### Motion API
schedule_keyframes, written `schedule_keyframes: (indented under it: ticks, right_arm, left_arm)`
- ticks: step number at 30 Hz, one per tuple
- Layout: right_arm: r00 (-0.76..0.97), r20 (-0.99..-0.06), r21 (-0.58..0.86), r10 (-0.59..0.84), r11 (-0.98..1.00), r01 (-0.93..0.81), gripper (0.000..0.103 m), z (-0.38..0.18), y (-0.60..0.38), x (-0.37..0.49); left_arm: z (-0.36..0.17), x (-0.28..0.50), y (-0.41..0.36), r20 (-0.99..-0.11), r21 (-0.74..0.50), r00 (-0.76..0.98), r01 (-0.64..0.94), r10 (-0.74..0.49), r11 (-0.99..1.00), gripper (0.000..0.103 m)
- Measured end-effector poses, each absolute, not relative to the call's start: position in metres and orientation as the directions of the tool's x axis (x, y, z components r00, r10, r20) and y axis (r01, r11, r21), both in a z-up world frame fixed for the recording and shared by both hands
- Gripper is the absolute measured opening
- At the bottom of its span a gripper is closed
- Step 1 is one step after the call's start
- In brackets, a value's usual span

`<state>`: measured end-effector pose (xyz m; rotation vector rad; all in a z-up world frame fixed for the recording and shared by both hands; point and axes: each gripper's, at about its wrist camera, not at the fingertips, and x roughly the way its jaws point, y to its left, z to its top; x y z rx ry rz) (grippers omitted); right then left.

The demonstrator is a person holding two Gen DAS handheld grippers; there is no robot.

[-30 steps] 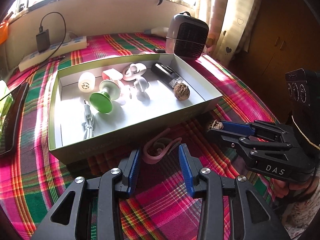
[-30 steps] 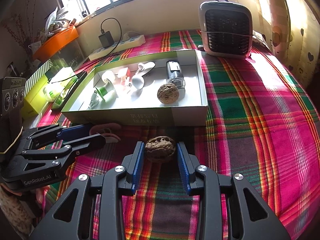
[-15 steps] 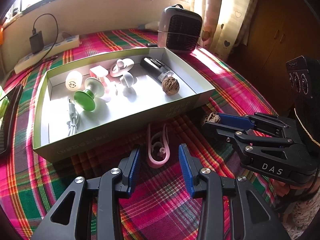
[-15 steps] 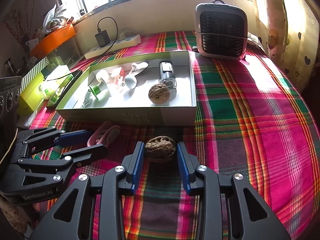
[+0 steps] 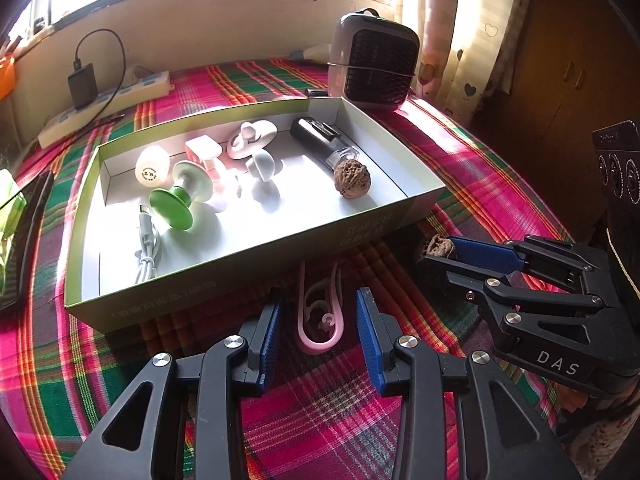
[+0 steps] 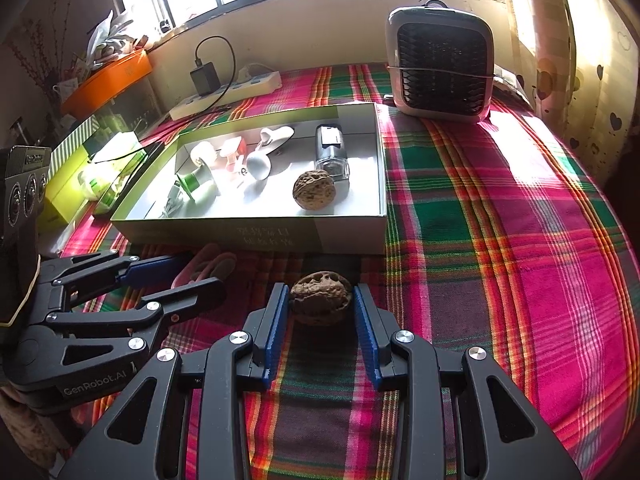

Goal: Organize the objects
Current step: 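Close the left gripper on the pink curved hook while the right gripper lifts the walnut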

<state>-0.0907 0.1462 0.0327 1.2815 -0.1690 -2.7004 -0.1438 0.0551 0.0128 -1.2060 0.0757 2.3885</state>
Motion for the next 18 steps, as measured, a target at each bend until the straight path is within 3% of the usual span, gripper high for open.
schedule_keyframes:
  ticks: [7, 18]
  right_arm:
    - [-0.616, -0.765, 0.171, -0.189, -0.981, 0.088, 0.035, 0.0292, 0.1479, -0.0914]
    - [-0.619, -0.761, 0.175, -0.195, -0.980, 0.093, 0.035, 0.0292, 0.1480, -0.0912]
  left_arm:
    - [0.0126, -0.1433, 0.0553, -0.777, -0.131, -0.525, -0.404, 0.347, -0.906, 0.023]
    - [0.0123, -0.1421, 0.0554, -0.774, -0.131, -0.535, -0.389, 0.339, -0.912, 0.022]
